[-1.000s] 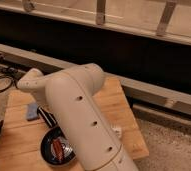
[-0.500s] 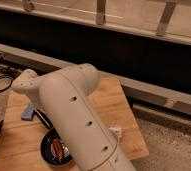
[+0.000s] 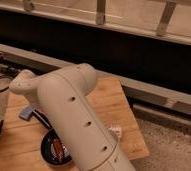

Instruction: Push the eraser across the table

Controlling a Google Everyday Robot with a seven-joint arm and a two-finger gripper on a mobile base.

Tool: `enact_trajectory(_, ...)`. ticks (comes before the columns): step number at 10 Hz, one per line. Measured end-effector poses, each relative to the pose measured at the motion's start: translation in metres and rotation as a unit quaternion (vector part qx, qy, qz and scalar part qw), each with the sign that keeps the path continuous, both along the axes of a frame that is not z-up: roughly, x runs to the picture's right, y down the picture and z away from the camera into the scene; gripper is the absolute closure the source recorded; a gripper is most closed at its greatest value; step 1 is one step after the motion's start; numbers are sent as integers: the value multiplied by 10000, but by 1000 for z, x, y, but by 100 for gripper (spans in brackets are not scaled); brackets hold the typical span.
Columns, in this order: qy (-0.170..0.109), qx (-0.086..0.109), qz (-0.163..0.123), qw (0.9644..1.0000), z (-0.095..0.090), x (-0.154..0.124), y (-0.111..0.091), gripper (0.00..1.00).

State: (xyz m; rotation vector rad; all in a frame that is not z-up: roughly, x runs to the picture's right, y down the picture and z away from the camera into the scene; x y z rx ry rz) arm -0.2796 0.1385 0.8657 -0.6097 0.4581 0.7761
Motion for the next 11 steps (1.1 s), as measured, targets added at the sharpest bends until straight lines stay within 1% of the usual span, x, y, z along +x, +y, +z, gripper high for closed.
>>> enact_trajectory(1, -234, 67, 314, 9992, 2, 9, -3, 97)
enact_trajectory(2, -331, 78, 397, 9986, 2, 7, -2, 97)
enact_trajectory(4, -482, 43, 496, 9976, 1, 3, -2, 97)
enact_trajectory(6, -572, -79, 511, 9970, 6, -2, 1, 97)
enact_trajectory(7, -626, -183, 559, 9963, 7, -4, 4, 97)
enact_trajectory(8, -644, -329, 634, 9954, 12, 0, 5, 92)
enact_trajectory(9, -633, -307, 577, 9959, 12, -1, 6, 92)
enact_trajectory(10, -586, -185, 435, 9972, 6, -10, 6, 96)
enact_trajectory(11, -556, -112, 311, 9979, -1, -19, 7, 100)
